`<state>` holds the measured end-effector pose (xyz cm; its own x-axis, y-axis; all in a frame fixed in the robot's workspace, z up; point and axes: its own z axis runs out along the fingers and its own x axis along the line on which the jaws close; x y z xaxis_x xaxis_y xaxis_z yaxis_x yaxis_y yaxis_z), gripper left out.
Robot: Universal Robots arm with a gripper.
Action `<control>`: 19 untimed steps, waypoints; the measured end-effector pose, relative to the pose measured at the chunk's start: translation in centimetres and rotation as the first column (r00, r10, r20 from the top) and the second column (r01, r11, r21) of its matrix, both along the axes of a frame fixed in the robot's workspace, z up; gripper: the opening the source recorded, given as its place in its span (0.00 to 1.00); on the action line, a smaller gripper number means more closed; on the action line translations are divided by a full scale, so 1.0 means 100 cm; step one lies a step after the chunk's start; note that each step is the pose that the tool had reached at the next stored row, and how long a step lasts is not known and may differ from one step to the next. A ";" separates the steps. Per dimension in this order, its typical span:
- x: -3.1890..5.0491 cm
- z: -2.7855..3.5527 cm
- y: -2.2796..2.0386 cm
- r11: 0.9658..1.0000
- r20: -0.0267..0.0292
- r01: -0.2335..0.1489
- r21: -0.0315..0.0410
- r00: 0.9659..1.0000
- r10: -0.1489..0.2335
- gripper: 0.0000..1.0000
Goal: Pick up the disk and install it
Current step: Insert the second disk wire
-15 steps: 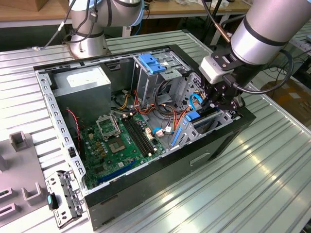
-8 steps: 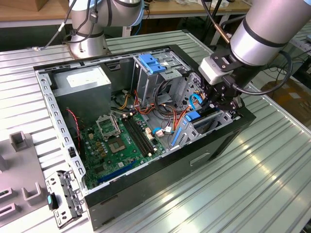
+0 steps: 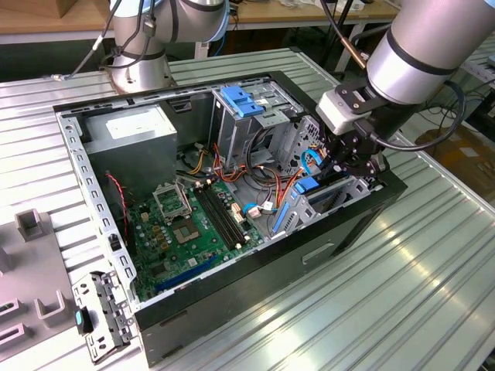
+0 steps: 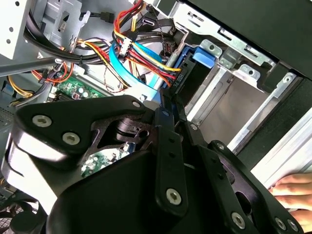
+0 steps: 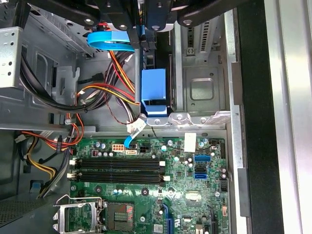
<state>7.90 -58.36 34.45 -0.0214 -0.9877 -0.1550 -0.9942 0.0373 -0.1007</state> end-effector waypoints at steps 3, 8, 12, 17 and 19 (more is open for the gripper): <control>0.0000 -0.0023 -0.0001 1.000 0.000 0.000 0.000 1.000 0.000 0.16; 0.0000 -0.0043 -0.0002 1.000 0.000 0.000 0.000 1.000 0.000 0.16; 0.0000 -0.0028 -0.0003 1.000 0.000 0.000 0.000 1.000 0.000 0.17; 0.0000 0.0119 -0.0003 1.000 0.000 0.000 0.000 1.000 0.000 0.24; 0.0000 0.0134 -0.0002 1.000 0.000 0.000 0.000 1.000 0.000 0.24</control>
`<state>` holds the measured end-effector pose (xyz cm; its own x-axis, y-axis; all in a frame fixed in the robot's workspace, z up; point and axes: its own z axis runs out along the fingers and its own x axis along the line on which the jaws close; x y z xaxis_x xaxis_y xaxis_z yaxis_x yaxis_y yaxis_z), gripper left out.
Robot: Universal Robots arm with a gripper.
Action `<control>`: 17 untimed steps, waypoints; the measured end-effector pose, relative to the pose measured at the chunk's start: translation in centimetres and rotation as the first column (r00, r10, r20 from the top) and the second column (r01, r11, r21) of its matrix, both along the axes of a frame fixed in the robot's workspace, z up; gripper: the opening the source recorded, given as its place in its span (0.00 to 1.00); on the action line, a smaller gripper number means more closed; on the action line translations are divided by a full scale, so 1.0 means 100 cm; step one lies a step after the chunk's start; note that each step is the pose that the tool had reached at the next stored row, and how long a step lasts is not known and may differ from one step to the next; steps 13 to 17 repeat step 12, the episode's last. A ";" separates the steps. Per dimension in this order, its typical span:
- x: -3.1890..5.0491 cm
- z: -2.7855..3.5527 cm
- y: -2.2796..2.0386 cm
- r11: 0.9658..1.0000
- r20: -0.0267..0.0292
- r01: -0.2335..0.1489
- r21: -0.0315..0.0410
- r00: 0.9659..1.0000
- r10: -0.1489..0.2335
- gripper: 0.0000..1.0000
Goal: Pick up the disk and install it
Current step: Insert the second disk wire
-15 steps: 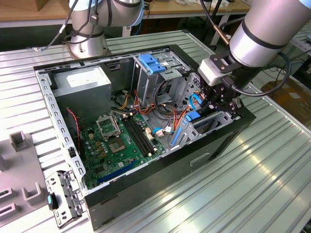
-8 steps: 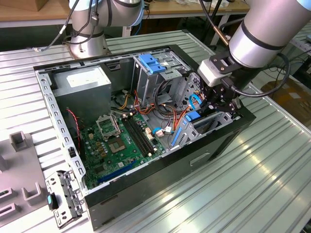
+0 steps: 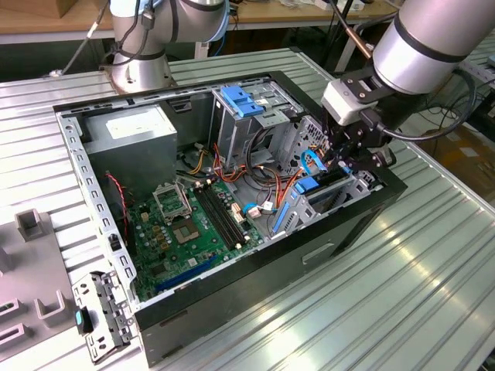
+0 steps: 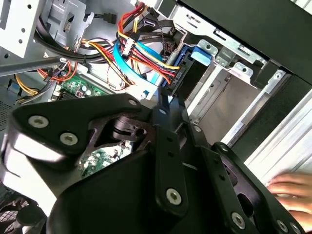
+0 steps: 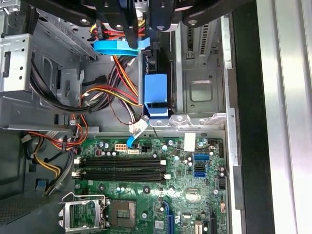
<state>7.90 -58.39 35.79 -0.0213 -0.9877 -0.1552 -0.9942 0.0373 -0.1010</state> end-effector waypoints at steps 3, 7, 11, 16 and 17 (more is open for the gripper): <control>0.0000 0.0001 0.0000 1.000 0.000 0.000 0.000 1.000 0.000 0.11; 0.0000 0.0001 0.0000 1.000 0.000 0.000 0.000 1.000 0.000 0.11; 0.0000 0.0001 0.0000 1.000 0.001 0.000 0.000 1.000 0.000 0.11; 0.0000 0.0001 0.0000 1.000 0.001 0.000 0.000 1.000 0.000 0.11; 0.0000 0.0001 0.0000 1.000 0.001 0.000 0.000 1.000 0.000 0.11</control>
